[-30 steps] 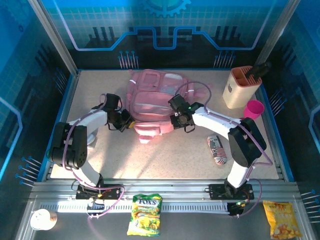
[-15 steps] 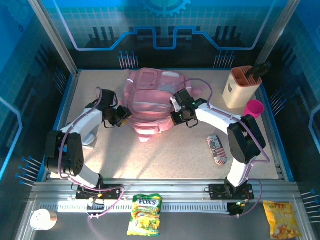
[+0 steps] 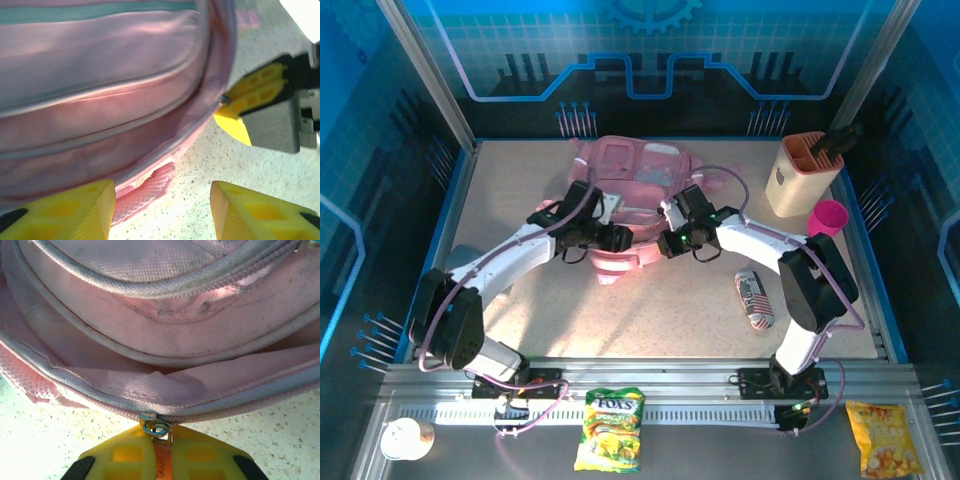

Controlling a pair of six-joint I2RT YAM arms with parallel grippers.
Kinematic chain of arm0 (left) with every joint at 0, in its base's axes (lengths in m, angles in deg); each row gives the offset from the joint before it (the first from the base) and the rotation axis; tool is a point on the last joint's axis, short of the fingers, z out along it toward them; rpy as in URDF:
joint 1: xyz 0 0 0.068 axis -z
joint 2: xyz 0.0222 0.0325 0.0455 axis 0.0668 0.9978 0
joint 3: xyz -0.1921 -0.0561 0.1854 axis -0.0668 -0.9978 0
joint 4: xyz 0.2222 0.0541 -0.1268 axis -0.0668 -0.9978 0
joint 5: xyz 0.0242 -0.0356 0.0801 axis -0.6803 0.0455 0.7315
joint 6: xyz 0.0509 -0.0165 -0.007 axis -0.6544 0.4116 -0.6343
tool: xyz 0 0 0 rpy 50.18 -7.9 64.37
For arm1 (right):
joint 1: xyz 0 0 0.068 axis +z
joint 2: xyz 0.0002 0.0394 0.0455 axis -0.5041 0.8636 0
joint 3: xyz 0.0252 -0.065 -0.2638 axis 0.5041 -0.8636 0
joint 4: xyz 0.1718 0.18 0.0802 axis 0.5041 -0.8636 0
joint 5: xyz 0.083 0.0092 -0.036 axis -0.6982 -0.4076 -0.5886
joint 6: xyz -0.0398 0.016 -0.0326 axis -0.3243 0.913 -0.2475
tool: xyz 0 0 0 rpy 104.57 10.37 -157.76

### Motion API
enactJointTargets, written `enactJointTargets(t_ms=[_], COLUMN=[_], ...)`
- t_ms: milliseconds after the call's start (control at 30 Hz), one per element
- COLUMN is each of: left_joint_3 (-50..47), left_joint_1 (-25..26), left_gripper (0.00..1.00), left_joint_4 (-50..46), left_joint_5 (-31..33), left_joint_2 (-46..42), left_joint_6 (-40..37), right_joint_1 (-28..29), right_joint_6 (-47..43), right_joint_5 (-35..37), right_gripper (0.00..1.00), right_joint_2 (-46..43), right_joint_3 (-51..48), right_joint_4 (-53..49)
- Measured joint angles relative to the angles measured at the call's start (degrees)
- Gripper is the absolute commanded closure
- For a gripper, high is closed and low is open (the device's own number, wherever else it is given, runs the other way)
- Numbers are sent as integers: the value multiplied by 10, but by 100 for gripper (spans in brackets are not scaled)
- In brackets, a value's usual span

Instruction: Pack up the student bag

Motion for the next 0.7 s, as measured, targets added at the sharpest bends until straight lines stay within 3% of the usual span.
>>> enactJointTargets(t_ms=[333,500,600,700], left_joint_3=[57,78,90,98], left_joint_1=[20,25,25,25], left_gripper=[47,50,57,72], left_joint_4=[5,-3,-12,-15], left_joint_5=[-2,4,-2,-10], left_joint_2=[107,148,169,181], left_joint_6=[-144,-173,-179,-184], right_joint_1=[-12,-20,-26,-33], right_joint_6=[0,5,13,25], right_joint_5=[-28,-46,-54,-57], right_gripper=[90,89,85,77], right_joint_2=[-14,-18,-18,-18], right_joint_3=[-23,-40,-48,-52], right_joint_4=[25,43,49,55])
